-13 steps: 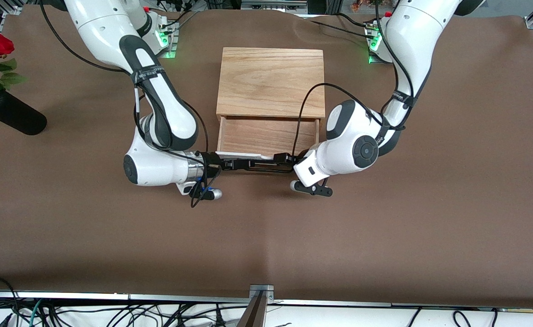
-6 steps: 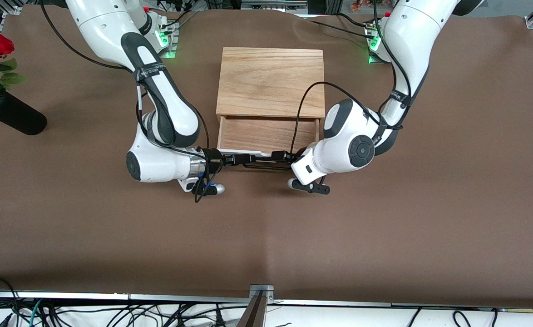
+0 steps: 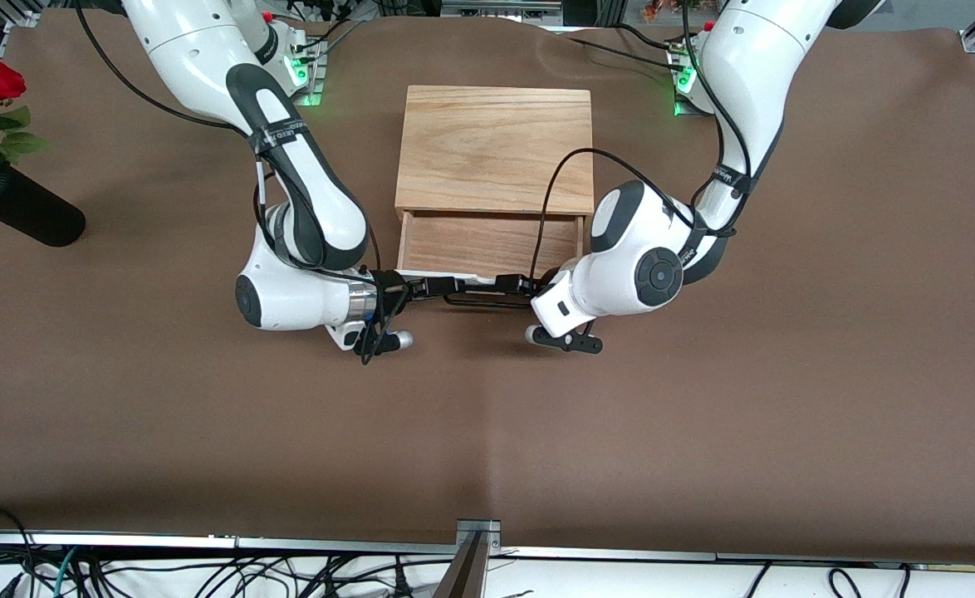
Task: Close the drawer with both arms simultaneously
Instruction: 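Push the drawer into the box with both grippers together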
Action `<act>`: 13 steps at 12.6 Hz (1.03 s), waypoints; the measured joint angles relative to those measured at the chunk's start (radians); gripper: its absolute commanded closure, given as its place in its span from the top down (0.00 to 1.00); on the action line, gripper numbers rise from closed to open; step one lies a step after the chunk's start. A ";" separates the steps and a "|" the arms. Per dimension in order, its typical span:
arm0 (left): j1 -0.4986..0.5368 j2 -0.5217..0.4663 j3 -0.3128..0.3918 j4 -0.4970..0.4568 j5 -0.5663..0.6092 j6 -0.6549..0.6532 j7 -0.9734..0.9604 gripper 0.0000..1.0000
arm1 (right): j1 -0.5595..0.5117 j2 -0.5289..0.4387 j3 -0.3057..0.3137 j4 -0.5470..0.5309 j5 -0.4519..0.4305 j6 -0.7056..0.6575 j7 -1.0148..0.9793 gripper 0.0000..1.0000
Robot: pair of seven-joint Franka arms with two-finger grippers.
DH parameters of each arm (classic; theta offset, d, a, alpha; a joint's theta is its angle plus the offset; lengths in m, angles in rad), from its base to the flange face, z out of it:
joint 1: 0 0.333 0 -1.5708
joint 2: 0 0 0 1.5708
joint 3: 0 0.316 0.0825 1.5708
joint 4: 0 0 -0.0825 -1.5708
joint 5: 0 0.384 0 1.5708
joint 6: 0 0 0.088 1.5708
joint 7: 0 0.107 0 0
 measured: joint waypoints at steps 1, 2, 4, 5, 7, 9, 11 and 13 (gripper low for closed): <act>-0.001 0.000 0.000 0.002 0.000 -0.023 0.000 1.00 | 0.005 -0.015 0.001 -0.023 0.000 0.006 -0.003 1.00; -0.002 -0.001 0.000 0.002 0.000 -0.040 -0.001 1.00 | 0.011 -0.034 0.001 -0.049 0.000 0.022 -0.005 1.00; -0.004 -0.002 -0.002 0.002 0.000 -0.074 -0.003 1.00 | 0.024 -0.071 0.001 -0.102 -0.001 0.051 -0.007 1.00; -0.006 -0.003 -0.003 0.002 0.000 -0.092 -0.010 1.00 | 0.029 -0.088 0.002 -0.128 0.000 0.062 -0.008 1.00; -0.008 -0.003 -0.005 0.002 0.000 -0.127 -0.013 1.00 | 0.033 -0.124 0.017 -0.185 0.000 0.104 -0.011 1.00; -0.009 -0.002 -0.009 0.002 -0.002 -0.191 -0.015 1.00 | 0.032 -0.170 0.055 -0.265 0.000 0.178 -0.012 1.00; -0.010 -0.002 -0.012 0.001 -0.007 -0.270 -0.018 1.00 | 0.032 -0.200 0.095 -0.336 0.003 0.231 -0.011 1.00; -0.010 -0.002 -0.012 0.000 -0.010 -0.324 -0.020 1.00 | 0.032 -0.213 0.116 -0.366 0.007 0.245 -0.011 1.00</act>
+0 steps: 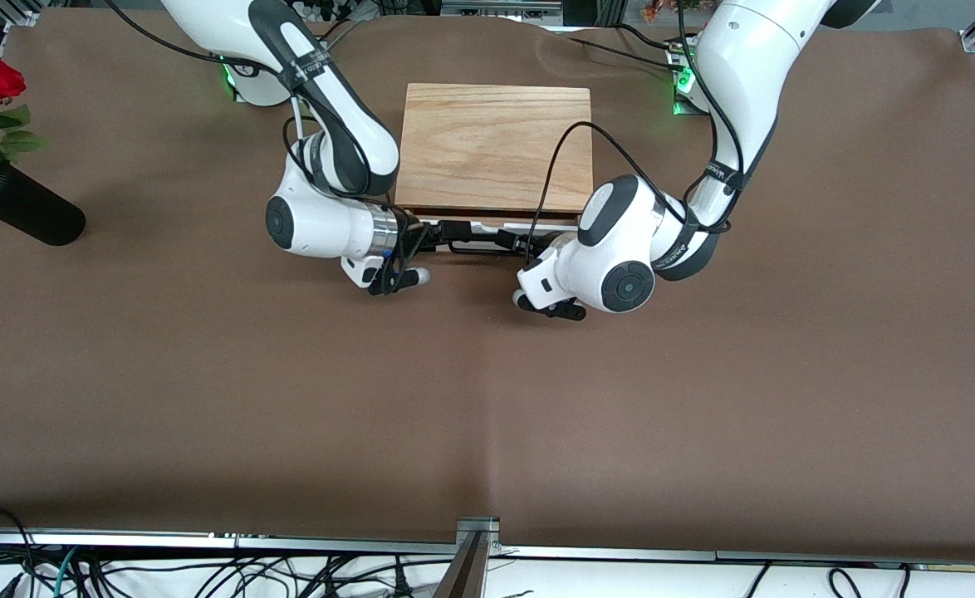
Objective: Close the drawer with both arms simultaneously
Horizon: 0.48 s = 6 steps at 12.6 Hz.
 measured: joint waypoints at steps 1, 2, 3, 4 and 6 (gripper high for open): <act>0.000 0.000 0.000 0.000 0.000 -0.018 -0.001 1.00 | 0.000 -0.005 0.004 -0.010 0.002 -0.001 0.000 1.00; 0.000 0.001 0.000 -0.001 0.000 -0.036 -0.003 1.00 | 0.000 -0.008 0.008 -0.018 0.005 -0.003 0.000 1.00; 0.000 0.002 0.000 -0.001 -0.001 -0.055 -0.005 1.00 | 0.000 -0.011 0.012 -0.025 0.006 -0.007 0.000 1.00; 0.000 0.004 0.000 -0.001 -0.002 -0.077 -0.006 1.00 | 0.000 -0.014 0.018 -0.032 0.006 -0.010 0.000 1.00; 0.003 0.007 0.002 0.001 -0.005 -0.107 -0.012 1.00 | -0.001 -0.019 0.029 -0.044 0.016 0.006 -0.004 1.00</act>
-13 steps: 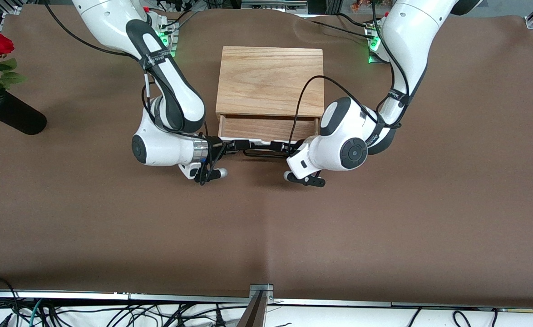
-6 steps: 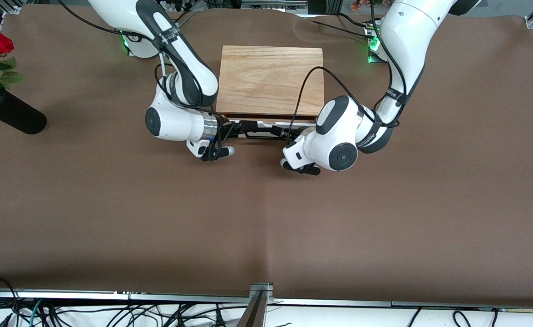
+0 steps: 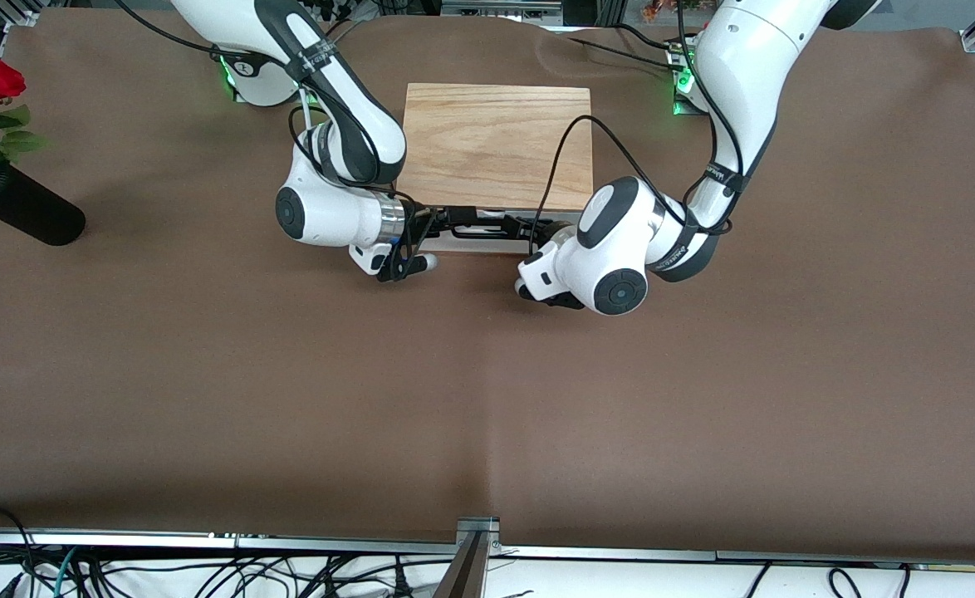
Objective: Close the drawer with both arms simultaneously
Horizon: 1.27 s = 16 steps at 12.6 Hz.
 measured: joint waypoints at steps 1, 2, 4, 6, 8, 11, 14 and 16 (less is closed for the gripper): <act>0.003 0.001 0.000 0.001 -0.002 -0.008 0.000 1.00 | -0.001 -0.003 0.006 -0.007 0.008 0.012 -0.005 1.00; 0.005 0.003 0.001 0.002 -0.004 -0.013 0.000 1.00 | -0.001 -0.005 0.008 -0.012 0.011 0.021 -0.006 1.00; 0.008 0.003 0.002 0.005 -0.004 -0.022 -0.001 1.00 | -0.001 -0.007 0.005 -0.014 0.012 0.022 -0.006 1.00; 0.016 -0.001 0.012 0.033 -0.004 -0.056 0.000 1.00 | 0.003 -0.009 -0.045 -0.012 -0.003 -0.016 -0.007 1.00; 0.044 -0.015 0.015 0.117 -0.004 -0.073 0.000 1.00 | 0.006 -0.008 -0.135 0.041 -0.056 -0.152 -0.015 1.00; 0.100 -0.051 0.021 0.251 0.053 -0.086 0.002 1.00 | -0.011 -0.009 -0.306 0.193 -0.178 -0.331 0.003 1.00; 0.126 -0.103 0.028 0.332 0.280 -0.093 0.003 1.00 | -0.015 -0.012 -0.353 0.309 -0.323 -0.404 0.086 1.00; 0.151 -0.142 0.030 0.341 0.411 -0.095 0.003 1.00 | -0.009 -0.026 -0.375 0.370 -0.439 -0.411 0.123 1.00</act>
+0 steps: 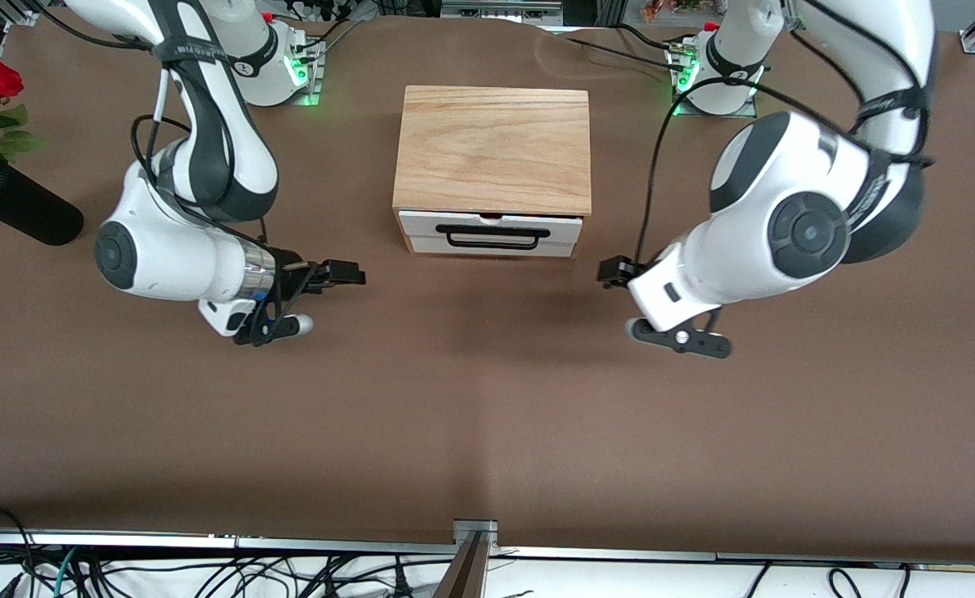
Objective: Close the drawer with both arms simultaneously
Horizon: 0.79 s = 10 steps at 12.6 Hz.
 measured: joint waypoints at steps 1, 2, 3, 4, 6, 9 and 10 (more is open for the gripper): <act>0.022 -0.018 0.001 0.004 0.055 0.000 0.000 1.00 | 0.001 -0.015 -0.022 0.018 -0.058 -0.005 0.001 1.00; 0.048 -0.041 0.003 0.011 0.090 -0.002 0.000 1.00 | 0.000 -0.032 -0.045 0.037 -0.130 -0.025 0.000 1.00; 0.073 -0.073 0.006 0.016 0.102 -0.015 0.001 1.00 | -0.001 -0.052 -0.059 0.059 -0.208 -0.060 0.000 1.00; 0.093 -0.116 0.009 0.010 0.106 -0.045 0.003 1.00 | -0.001 -0.071 -0.065 0.085 -0.270 -0.105 0.001 1.00; 0.122 -0.248 0.011 -0.092 0.107 -0.076 0.004 1.00 | 0.001 -0.120 -0.080 0.118 -0.336 -0.169 0.005 1.00; 0.131 -0.476 0.026 -0.404 0.106 0.033 0.005 1.00 | -0.039 -0.235 -0.086 0.087 -0.372 -0.245 0.006 1.00; 0.131 -0.531 0.047 -0.485 0.105 0.072 0.030 1.00 | -0.085 -0.280 -0.053 0.071 -0.387 -0.288 0.006 1.00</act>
